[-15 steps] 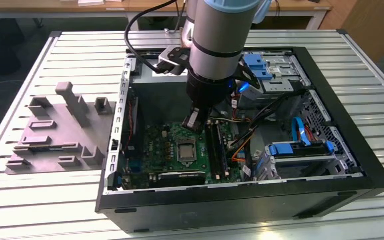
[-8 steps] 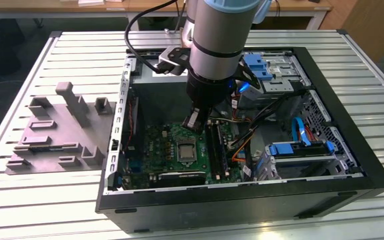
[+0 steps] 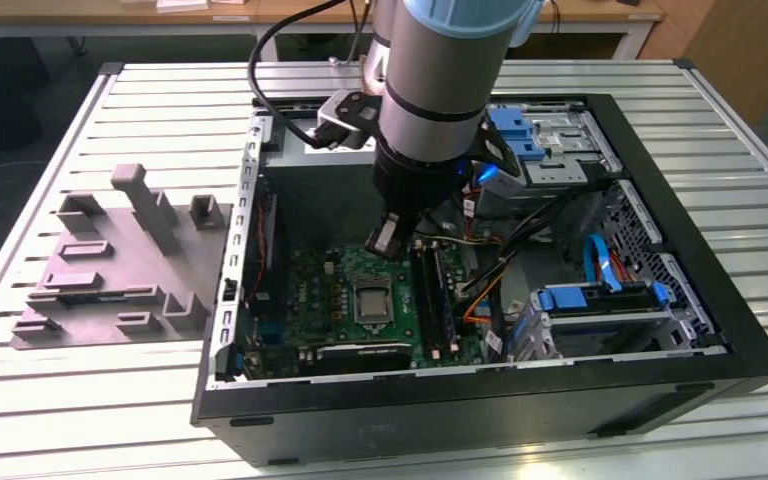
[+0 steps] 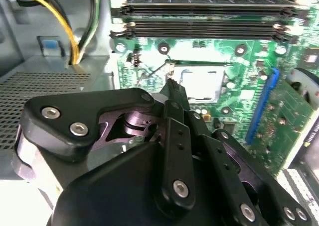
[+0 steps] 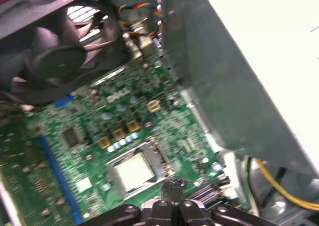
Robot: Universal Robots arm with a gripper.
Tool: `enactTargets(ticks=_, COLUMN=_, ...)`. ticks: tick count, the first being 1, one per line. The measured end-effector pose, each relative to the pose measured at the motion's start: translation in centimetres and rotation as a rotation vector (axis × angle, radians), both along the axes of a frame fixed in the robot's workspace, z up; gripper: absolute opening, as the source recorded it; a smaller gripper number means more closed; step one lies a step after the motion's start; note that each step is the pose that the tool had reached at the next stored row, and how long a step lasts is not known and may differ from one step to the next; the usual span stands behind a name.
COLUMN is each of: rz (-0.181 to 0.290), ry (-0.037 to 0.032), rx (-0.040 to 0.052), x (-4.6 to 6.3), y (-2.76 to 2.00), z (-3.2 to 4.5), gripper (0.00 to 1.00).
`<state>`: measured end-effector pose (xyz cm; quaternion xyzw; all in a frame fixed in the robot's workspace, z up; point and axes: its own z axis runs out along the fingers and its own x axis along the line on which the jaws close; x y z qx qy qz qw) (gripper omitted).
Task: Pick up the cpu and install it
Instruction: 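Install the first cpu locking lever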
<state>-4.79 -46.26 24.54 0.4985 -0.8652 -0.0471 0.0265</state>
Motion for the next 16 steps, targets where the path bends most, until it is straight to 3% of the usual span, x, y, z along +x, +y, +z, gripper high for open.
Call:
enactTargets(ticks=4, rz=0.0, ry=-0.0007, rx=0.0001, x=0.5, y=0.04, z=0.0, gripper=0.11)
enactTargets(ticks=16, rz=0.0, ry=-0.0007, rx=0.0002, x=2.0, y=0.83, z=-0.04, gripper=0.11)
